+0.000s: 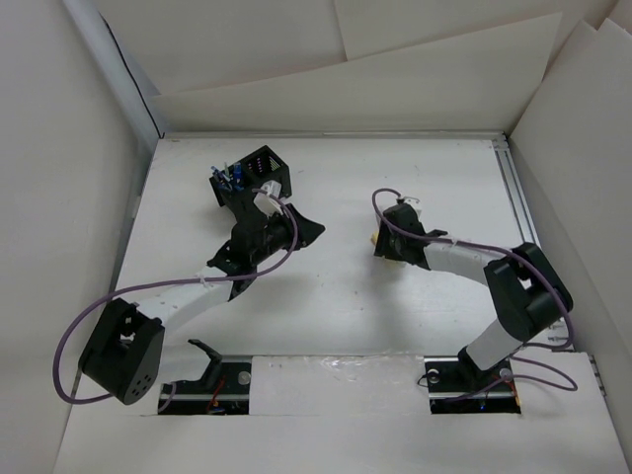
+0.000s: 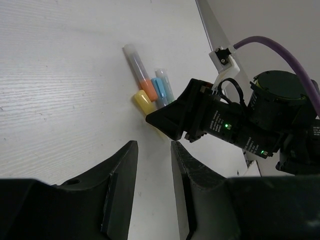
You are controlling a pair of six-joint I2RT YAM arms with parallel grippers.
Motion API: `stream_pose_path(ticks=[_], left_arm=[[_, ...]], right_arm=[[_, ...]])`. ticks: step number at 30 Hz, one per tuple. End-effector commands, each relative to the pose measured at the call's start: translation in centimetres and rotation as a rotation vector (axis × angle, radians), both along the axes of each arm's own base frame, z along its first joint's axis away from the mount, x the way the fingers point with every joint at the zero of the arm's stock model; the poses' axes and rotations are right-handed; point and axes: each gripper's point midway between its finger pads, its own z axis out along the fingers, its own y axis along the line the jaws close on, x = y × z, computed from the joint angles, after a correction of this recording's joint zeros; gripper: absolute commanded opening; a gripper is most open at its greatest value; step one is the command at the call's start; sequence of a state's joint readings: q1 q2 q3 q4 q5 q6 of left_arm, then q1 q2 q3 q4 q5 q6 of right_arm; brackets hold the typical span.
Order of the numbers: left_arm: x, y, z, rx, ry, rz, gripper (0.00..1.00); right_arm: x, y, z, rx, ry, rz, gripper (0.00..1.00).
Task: Sort the stationery into containers
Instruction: Pick up the pen from the center of the board.
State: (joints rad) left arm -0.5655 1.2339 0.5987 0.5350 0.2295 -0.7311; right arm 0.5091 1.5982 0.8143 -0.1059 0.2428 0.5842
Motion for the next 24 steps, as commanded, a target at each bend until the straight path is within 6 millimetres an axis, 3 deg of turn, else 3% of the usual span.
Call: stream_pose_path(ticks=[1, 14, 17, 20, 24], left_arm=[[0.5, -0.5, 3.1, -0.038, -0.088, -0.020, 0.29], [1.9, -1.4, 1.2, 0.022, -0.014, -0.023, 0.30], [2.2, -1.6, 1.3, 0.031, 0.000, -0.024, 0.35], [2.3, -1.7, 0.3, 0.043, 0.020, -0.024, 0.37], [2.7, -1.9, 0.8, 0.038, 0.012, -0.024, 0.38]], right_arm=[[1.5, 1.0, 1.6, 0.040, -0.037, -0.004, 0.55], [-1.3, 3.0, 0.2, 0.052, 0.005, 0.034, 0.49], [-1.7, 3.4, -0.4, 0.023, 0.015, 0.043, 0.47], [-1.6, 3.5, -0.3, 0.000, 0.008, 0.019, 0.35], [-1.8, 3.4, -0.7, -0.022, 0.013, 0.007, 0.15]])
